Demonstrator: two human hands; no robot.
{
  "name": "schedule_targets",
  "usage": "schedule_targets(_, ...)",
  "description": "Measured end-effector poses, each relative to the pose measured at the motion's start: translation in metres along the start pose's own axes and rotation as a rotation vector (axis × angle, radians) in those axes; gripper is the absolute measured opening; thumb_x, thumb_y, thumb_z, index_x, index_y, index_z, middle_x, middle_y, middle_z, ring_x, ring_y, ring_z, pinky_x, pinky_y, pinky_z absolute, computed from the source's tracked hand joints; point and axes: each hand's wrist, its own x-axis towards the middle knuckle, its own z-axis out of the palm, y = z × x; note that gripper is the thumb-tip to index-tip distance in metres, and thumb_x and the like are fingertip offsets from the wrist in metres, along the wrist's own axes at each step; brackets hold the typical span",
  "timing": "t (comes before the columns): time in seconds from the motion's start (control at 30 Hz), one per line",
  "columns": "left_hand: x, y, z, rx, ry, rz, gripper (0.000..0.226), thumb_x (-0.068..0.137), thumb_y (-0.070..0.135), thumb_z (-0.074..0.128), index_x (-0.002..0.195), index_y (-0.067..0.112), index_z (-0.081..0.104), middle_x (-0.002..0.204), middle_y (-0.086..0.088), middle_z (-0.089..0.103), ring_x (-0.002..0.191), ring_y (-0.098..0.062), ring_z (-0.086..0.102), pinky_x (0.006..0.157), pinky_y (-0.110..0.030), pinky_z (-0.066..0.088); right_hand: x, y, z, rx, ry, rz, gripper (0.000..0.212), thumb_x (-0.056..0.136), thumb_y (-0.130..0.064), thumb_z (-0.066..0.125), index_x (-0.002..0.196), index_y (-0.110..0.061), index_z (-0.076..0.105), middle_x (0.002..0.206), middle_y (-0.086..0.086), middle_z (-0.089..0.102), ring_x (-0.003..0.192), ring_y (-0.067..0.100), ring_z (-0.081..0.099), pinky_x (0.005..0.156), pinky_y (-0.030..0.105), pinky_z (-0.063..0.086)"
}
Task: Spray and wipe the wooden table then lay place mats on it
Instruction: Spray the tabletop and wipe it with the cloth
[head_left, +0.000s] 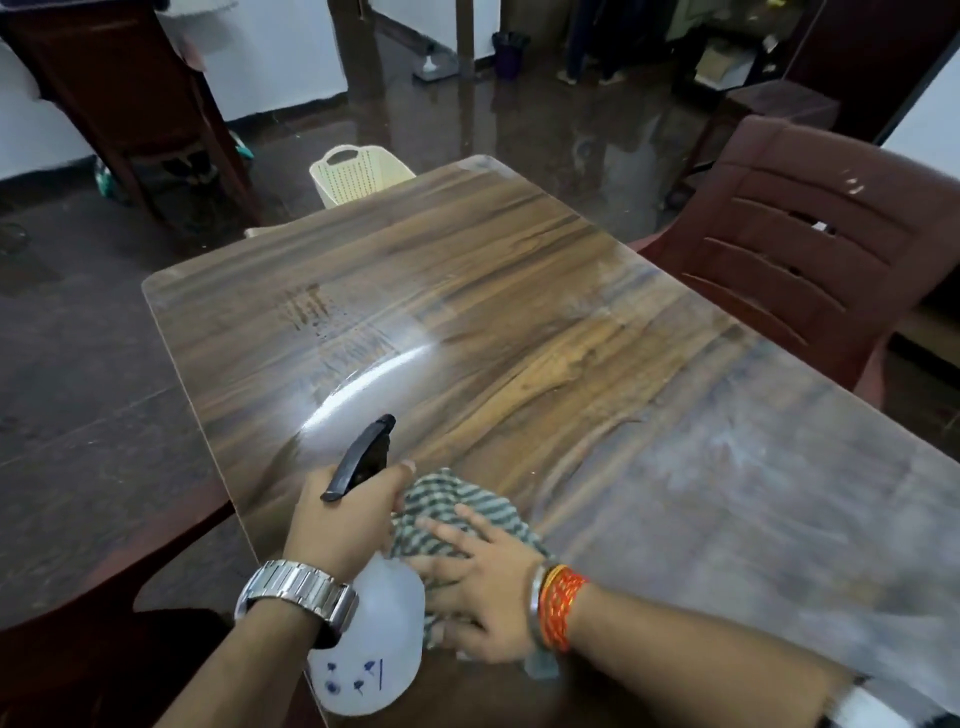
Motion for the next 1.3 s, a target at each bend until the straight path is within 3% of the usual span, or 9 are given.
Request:
schedule_targets(0.07, -0.016, -0.005, 0.006, -0.003, -0.024, 0.005, 0.034, 0.07, 0.03, 0.073, 0.057, 0.001, 0.061, 0.056, -0.02, 0.057, 0.041, -0.023, 0.05, 0.054, -0.033, 0.044, -0.027, 0.048, 0.004, -0.046, 0.093, 0.188, 0.056, 0.087, -0.055, 0.03, 0.142, -0.043, 0.036, 0.153, -0.009, 0.033, 0.145, 0.031, 0.015, 0.115, 0.057, 0.001)
schedule_targets(0.13, -0.036, -0.015, 0.01, 0.024, -0.023, 0.02, 0.033, 0.08, 0.026, 0.075, 0.06, 0.004, 0.062, 0.054, -0.014, 0.056, 0.04, -0.022, 0.049, 0.05, -0.028, 0.043, -0.066, 0.111, -0.002, -0.017, 0.234, 0.665, 0.058, 0.086, -0.06, 0.021, 0.142, -0.048, 0.028, 0.153, -0.007, 0.034, 0.143, 0.032, 0.021, 0.114, 0.058, 0.013)
schedule_targets(0.2, -0.056, -0.027, 0.013, 0.043, -0.005, 0.046, 0.034, 0.083, 0.025, 0.074, 0.061, 0.004, 0.061, 0.047, -0.009, 0.051, 0.039, -0.022, 0.048, 0.045, -0.024, 0.04, -0.109, 0.145, -0.011, 0.08, 0.237, 1.136, 0.058, 0.087, -0.061, 0.016, 0.144, -0.051, 0.02, 0.158, -0.012, 0.019, 0.146, 0.028, 0.006, 0.116, 0.056, 0.004)
schedule_targets(0.27, -0.075, -0.04, 0.016, 0.011, 0.02, 0.035, 0.036, 0.083, 0.024, 0.076, 0.06, 0.001, 0.061, 0.044, -0.009, 0.049, 0.037, -0.022, 0.046, 0.045, -0.026, 0.04, -0.124, 0.138, -0.012, 0.172, 0.199, 1.283, 0.055, 0.092, -0.058, 0.021, 0.146, -0.049, 0.019, 0.16, -0.014, 0.009, 0.147, 0.029, -0.004, 0.115, 0.056, -0.006)
schedule_targets(0.43, -0.143, -0.071, 0.036, -0.025, 0.1, -0.062, 0.04, 0.077, 0.028, 0.079, 0.071, -0.009, 0.065, 0.051, -0.014, 0.059, 0.039, -0.024, 0.049, 0.054, -0.036, 0.045, -0.1, 0.011, 0.013, 0.053, 0.116, 0.661, 0.061, 0.086, -0.061, 0.017, 0.142, -0.047, 0.034, 0.155, -0.011, 0.028, 0.145, 0.037, 0.009, 0.111, 0.062, -0.001)
schedule_targets(0.63, -0.239, -0.087, 0.077, -0.071, 0.18, -0.099, 0.039, 0.076, 0.025, 0.077, 0.074, -0.013, 0.066, 0.058, -0.017, 0.062, 0.043, -0.023, 0.052, 0.054, -0.035, 0.044, -0.155, -0.161, 0.07, -0.106, -0.075, -0.019, 0.067, 0.087, -0.054, 0.047, 0.148, -0.033, 0.031, 0.157, -0.007, 0.025, 0.147, 0.028, -0.001, 0.115, 0.057, -0.011)
schedule_targets(0.87, -0.313, -0.099, 0.097, -0.066, 0.193, -0.113, 0.037, 0.083, 0.027, 0.075, 0.055, 0.006, 0.062, 0.049, -0.008, 0.058, 0.036, -0.021, 0.05, 0.05, -0.026, 0.042, -0.268, -0.186, 0.115, -0.33, -0.229, -0.229, 0.043, 0.099, -0.047, 0.032, 0.142, -0.051, 0.026, 0.157, -0.018, 0.016, 0.148, 0.023, 0.007, 0.115, 0.051, -0.001)
schedule_targets(1.07, -0.34, -0.116, 0.083, -0.131, 0.23, -0.133, 0.034, 0.083, 0.027, 0.074, 0.06, 0.006, 0.062, 0.043, 0.0, 0.057, 0.037, -0.022, 0.049, 0.051, -0.028, 0.042, -0.325, -0.203, 0.14, -0.329, -0.2, -0.228, 0.066, 0.094, -0.055, 0.042, 0.151, -0.039, 0.012, 0.161, -0.01, 0.004, 0.147, 0.016, 0.008, 0.114, 0.04, 0.005)
schedule_targets(1.3, -0.357, -0.149, 0.052, -0.22, 0.304, -0.143, 0.035, 0.08, 0.027, 0.076, 0.051, 0.014, 0.062, 0.051, -0.007, 0.056, 0.042, -0.022, 0.047, 0.054, -0.031, 0.041, -0.279, -0.213, 0.097, -0.291, -0.148, -0.377, 0.051, 0.096, -0.057, 0.028, 0.145, -0.046, 0.023, 0.156, -0.013, 0.023, 0.146, 0.028, 0.015, 0.114, 0.061, 0.009)
